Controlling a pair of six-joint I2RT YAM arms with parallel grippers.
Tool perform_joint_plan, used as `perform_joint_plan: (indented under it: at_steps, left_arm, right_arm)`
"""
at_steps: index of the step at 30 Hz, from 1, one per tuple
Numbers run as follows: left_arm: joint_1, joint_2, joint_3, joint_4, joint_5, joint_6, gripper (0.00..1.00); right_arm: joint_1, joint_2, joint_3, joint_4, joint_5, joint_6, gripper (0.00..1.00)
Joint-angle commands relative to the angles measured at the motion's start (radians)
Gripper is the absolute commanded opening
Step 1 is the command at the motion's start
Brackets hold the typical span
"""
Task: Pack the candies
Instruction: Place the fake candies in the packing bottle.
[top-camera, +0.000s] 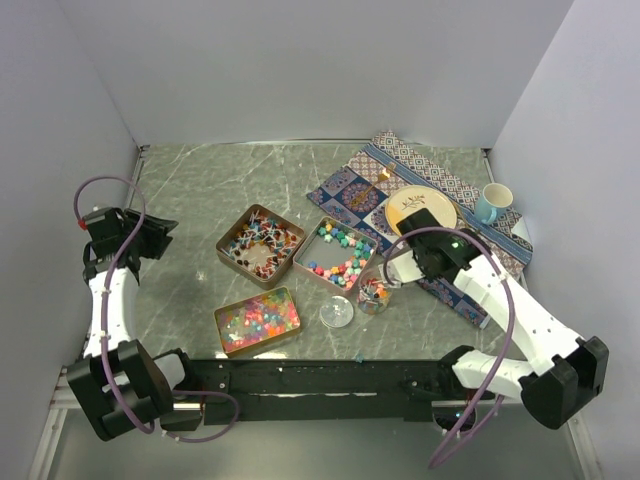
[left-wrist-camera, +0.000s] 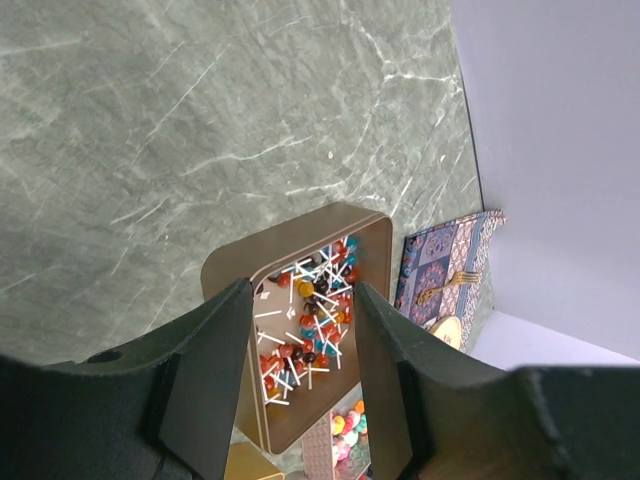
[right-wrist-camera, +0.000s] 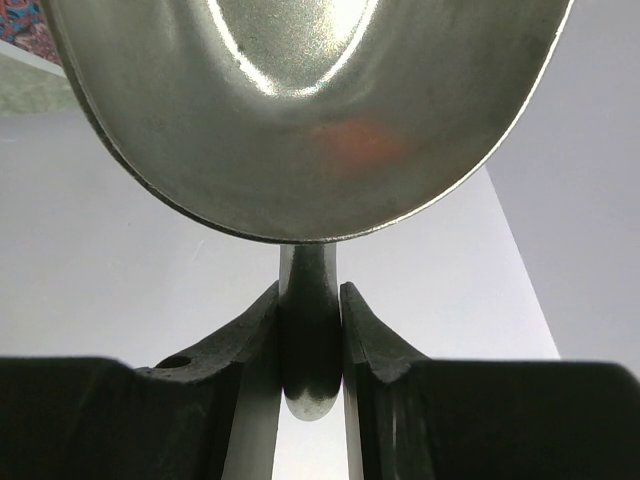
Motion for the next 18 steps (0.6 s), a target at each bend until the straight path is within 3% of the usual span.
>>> perform_joint_plan:
  at_steps: [1, 18]
  left_arm:
    - [0.009, -0.017, -0.012, 0.044, 0.026, -0.009, 0.51]
    - [0.012, -0.017, -0.03, 0.016, 0.014, -0.017, 0.51]
  right_arm:
    - [0.03, 0.021, 0.06, -0.006, 0.104, 0.025, 0.0]
    - [0.156, 0.073, 0.093, -0.055, 0.253, 0.074, 0.0]
